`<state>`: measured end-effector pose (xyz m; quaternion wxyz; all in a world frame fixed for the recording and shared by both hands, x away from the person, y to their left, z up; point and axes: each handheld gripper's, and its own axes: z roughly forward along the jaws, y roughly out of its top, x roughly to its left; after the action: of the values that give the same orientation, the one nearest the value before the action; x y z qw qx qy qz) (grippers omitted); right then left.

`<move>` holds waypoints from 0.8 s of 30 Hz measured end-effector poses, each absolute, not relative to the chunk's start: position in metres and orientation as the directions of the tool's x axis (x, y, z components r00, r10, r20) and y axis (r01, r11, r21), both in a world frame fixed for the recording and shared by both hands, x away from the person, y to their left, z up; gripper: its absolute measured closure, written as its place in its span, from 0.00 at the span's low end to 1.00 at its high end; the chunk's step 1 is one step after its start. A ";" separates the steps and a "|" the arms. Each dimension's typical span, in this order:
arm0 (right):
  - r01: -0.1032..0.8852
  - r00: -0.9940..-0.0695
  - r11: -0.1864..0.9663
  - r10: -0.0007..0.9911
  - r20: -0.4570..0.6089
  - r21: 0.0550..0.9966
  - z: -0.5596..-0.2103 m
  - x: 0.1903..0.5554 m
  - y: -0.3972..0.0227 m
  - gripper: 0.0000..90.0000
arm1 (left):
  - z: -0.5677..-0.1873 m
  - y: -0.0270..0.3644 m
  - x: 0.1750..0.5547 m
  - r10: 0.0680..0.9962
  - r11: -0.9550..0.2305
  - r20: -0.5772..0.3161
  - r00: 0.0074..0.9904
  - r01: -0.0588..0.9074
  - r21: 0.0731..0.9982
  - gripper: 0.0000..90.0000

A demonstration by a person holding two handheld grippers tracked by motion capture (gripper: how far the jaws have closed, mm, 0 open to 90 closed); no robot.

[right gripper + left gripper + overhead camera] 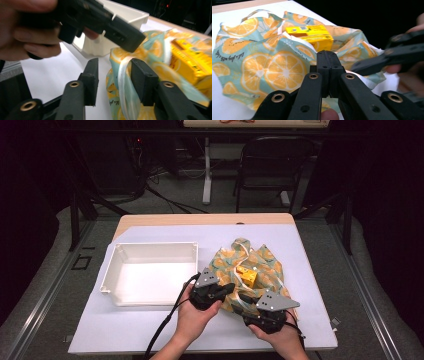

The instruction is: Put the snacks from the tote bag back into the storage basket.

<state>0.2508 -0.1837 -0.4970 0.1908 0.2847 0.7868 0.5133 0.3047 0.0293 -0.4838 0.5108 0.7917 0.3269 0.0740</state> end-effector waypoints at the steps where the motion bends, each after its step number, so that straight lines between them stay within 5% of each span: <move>1: 0.244 -0.769 0.300 0.639 -0.005 0.922 -0.495 0.250 -0.187 0.62 | -0.485 0.030 0.306 0.595 -0.262 -0.218 0.773 0.443 0.858 1.00; 12: 0.203 -0.776 0.183 0.629 0.044 0.962 -0.469 0.248 -0.222 0.58 | -0.503 0.041 0.307 0.633 -0.274 -0.223 0.741 0.484 0.831 1.00; 24: 0.338 -0.509 0.067 0.852 0.123 0.939 -0.485 0.278 -0.253 0.50 | -0.534 0.042 0.295 0.654 -0.349 -0.200 0.729 0.526 0.776 1.00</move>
<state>0.2779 -0.2535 -0.4847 0.2428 0.4318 0.6888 0.5294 0.2953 0.0422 -0.5338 0.4422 0.8180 0.3606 0.0727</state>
